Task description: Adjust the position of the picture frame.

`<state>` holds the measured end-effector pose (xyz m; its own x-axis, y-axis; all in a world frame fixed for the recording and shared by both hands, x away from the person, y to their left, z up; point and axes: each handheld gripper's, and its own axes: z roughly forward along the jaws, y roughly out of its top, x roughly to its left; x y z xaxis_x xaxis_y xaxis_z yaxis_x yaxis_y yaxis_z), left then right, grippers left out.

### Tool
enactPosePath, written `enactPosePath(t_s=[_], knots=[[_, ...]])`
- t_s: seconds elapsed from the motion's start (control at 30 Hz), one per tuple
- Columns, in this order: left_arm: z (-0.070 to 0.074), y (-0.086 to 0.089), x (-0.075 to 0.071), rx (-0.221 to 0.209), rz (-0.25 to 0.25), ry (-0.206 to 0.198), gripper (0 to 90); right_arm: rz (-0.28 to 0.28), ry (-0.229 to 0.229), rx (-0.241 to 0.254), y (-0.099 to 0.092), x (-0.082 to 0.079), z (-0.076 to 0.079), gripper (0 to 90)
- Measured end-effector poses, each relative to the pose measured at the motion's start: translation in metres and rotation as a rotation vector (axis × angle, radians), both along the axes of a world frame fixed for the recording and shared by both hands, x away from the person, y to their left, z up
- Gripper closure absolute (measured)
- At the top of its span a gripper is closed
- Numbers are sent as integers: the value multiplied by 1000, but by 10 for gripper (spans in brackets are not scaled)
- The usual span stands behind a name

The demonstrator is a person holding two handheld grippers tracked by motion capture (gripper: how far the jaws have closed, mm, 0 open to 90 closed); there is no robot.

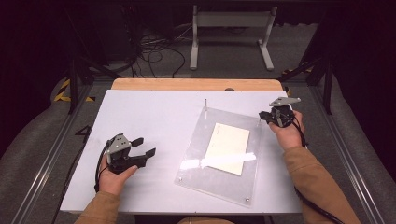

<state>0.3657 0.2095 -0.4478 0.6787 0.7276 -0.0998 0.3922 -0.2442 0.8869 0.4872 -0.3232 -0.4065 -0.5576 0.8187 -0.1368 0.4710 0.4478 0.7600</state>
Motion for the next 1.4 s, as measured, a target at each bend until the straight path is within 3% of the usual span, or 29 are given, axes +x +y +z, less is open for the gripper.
enactPosePath(t_s=[0.37, 0.67, 1.0, 1.27, 1.4], knots=[[-1, 4, -1, 8, 2, -4, 318, 116, -74, -12, 41, 26, 22, 852], [-1, 3, -1, -2, -6, 5, 318, 179, -52, -7, 71, 52, 18, 851], [-2, 3, -1, 16, -12, -2, 318, 183, 0, 23, 75, 64, -1, 851], [-3, 0, -1, 23, -25, 1, 317, 183, 16, 47, 73, 66, -6, 849], [-2, 1, -2, 11, -18, 9, 317, 161, -15, 70, 73, 62, 1, 777]])
